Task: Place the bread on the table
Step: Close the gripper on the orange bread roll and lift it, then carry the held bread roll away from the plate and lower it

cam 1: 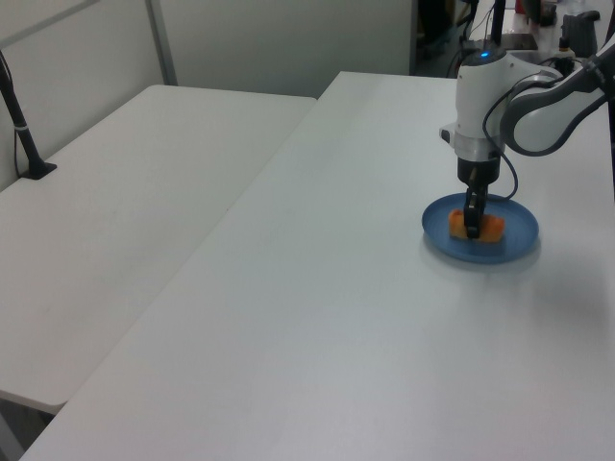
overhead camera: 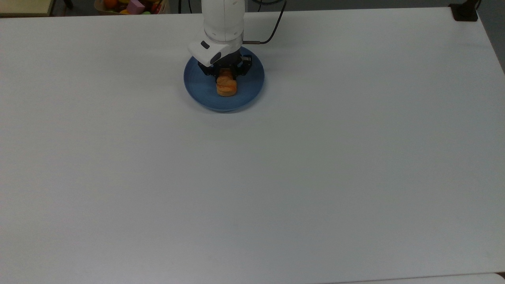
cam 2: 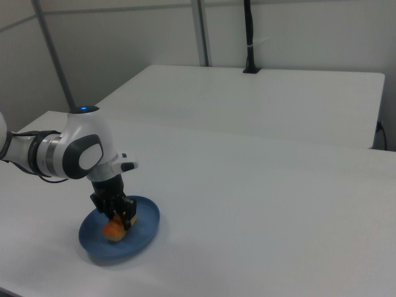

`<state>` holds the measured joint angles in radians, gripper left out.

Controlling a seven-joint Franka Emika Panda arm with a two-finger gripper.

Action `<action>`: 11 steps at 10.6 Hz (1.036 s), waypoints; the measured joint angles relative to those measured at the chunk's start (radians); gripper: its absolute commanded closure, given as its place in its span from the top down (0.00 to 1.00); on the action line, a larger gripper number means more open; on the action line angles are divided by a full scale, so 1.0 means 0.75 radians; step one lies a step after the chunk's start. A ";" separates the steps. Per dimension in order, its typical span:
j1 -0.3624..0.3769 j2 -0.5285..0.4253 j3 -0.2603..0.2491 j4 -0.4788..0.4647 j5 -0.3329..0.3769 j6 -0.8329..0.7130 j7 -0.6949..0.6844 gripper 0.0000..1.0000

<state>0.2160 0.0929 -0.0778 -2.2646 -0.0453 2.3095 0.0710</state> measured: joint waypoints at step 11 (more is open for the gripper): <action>-0.003 -0.093 -0.001 0.250 -0.001 -0.409 0.000 0.38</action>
<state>0.2137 0.0230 -0.0788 -2.0774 -0.0459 2.0026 0.0710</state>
